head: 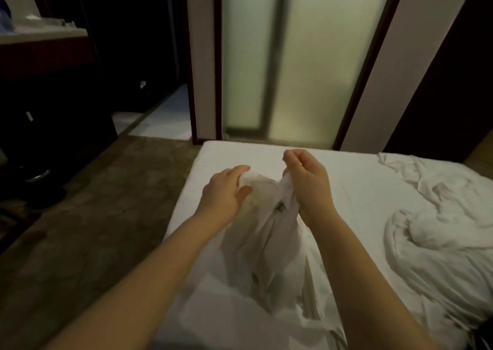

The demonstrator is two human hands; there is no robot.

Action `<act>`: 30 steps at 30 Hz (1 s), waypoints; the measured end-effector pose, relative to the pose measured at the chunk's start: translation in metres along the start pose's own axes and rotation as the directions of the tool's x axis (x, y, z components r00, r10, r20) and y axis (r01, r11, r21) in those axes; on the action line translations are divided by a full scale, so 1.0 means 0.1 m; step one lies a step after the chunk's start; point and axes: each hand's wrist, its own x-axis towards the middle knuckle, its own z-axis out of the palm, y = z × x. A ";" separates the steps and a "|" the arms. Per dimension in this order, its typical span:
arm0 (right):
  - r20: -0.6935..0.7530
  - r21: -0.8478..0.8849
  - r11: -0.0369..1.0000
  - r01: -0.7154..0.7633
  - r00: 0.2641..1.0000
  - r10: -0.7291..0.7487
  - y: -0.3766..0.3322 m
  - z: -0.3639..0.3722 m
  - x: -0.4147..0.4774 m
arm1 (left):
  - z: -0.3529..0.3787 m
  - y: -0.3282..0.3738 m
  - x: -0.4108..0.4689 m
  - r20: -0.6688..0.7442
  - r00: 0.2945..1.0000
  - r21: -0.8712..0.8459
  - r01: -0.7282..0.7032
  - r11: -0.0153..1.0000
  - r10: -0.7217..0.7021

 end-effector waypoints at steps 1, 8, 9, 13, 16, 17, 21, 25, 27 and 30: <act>-0.011 0.013 0.999 -0.030 0.999 0.030 0.06 -0.05 -0.04 | 0.07 -0.04 -0.03 0.035 0.999 0.023 0.031 0.999 -0.032; -0.139 0.144 0.984 -0.107 0.982 0.127 0.21 -0.64 0.05 | 0.06 -0.65 0.19 -0.124 0.852 0.239 0.523 0.818 -0.508; -0.169 0.187 0.976 -0.107 0.976 0.139 0.19 -0.76 0.11 | 0.02 -0.73 0.23 -0.145 0.801 0.219 0.599 0.770 -0.581; -0.169 0.243 0.962 -0.125 0.971 0.169 0.15 -1.02 0.27 | -0.01 -0.24 0.09 -0.149 0.857 0.299 0.515 0.803 -0.493; -0.063 0.212 0.966 -0.150 0.984 0.167 0.20 -0.95 0.18 | 0.24 0.78 -0.18 0.015 0.994 -0.006 0.109 0.994 -0.109; -0.025 0.213 0.963 -0.168 0.984 0.177 0.22 -0.92 0.13 | 0.37 1.09 -0.29 0.081 0.996 -0.134 0.055 0.989 -0.044; 0.093 0.275 0.936 -0.220 0.975 0.202 0.32 -0.97 -0.04 | 0.75 1.50 -0.47 -0.010 0.989 -0.339 0.134 0.931 -0.146; 0.227 0.297 0.911 -0.286 0.948 0.224 0.34 -1.10 -0.14 | 0.90 1.49 -0.57 -0.171 0.969 -0.366 0.103 0.925 -0.176; 0.260 0.268 0.920 -0.285 0.941 0.216 0.35 -1.15 -0.17 | 0.94 1.50 -0.60 -0.191 0.962 -0.366 0.115 0.923 -0.195; 0.280 0.246 0.928 -0.278 0.937 0.207 0.37 -1.20 -0.21 | 0.97 1.48 -0.65 -0.189 0.949 -0.410 0.158 0.898 -0.253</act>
